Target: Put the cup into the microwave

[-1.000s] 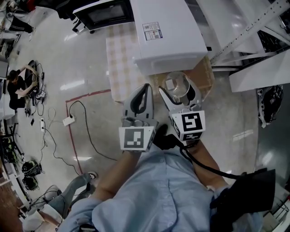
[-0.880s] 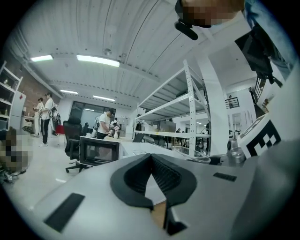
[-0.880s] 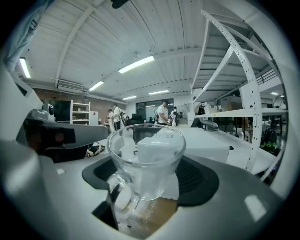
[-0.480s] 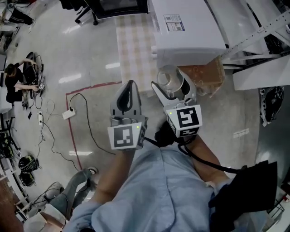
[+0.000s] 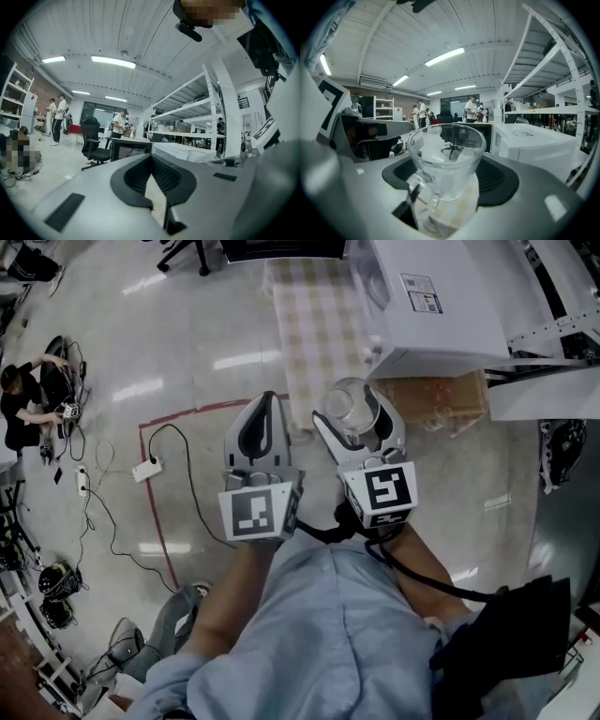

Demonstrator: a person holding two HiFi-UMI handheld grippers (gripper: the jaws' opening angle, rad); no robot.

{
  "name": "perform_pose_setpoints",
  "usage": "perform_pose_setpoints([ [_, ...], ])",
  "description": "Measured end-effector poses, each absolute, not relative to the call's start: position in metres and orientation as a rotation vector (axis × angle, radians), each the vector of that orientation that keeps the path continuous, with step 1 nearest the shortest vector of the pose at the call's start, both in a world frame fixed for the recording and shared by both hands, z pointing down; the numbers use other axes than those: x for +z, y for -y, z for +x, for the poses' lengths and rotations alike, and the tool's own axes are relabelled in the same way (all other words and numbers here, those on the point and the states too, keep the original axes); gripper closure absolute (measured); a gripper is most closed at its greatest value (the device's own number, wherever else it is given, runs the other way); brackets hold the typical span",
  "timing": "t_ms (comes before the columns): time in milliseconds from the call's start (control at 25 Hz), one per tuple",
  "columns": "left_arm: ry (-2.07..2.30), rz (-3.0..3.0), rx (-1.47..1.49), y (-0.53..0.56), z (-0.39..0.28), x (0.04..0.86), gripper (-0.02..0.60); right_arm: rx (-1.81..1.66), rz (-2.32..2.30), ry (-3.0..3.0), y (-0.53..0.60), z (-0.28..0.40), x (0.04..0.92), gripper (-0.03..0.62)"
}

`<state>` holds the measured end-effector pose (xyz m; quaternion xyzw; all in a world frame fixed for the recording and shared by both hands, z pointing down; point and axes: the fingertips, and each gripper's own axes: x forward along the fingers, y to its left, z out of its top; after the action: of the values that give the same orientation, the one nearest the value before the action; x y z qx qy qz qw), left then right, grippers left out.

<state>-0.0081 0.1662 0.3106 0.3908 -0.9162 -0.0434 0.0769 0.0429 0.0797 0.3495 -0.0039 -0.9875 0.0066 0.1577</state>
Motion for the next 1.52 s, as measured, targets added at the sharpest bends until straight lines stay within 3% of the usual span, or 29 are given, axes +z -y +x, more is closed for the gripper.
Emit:
perform_pose_setpoints([
  [800,2.678,1.378,-0.168,-0.244,-0.142,0.291,0.574,0.035,0.206,2.853,-0.151,-0.088,0.340,0.232],
  [1520,2.589,1.560,0.008,-0.190,-0.242,0.311,0.574,0.135,0.372,2.853,-0.102,-0.187,0.358,0.232],
])
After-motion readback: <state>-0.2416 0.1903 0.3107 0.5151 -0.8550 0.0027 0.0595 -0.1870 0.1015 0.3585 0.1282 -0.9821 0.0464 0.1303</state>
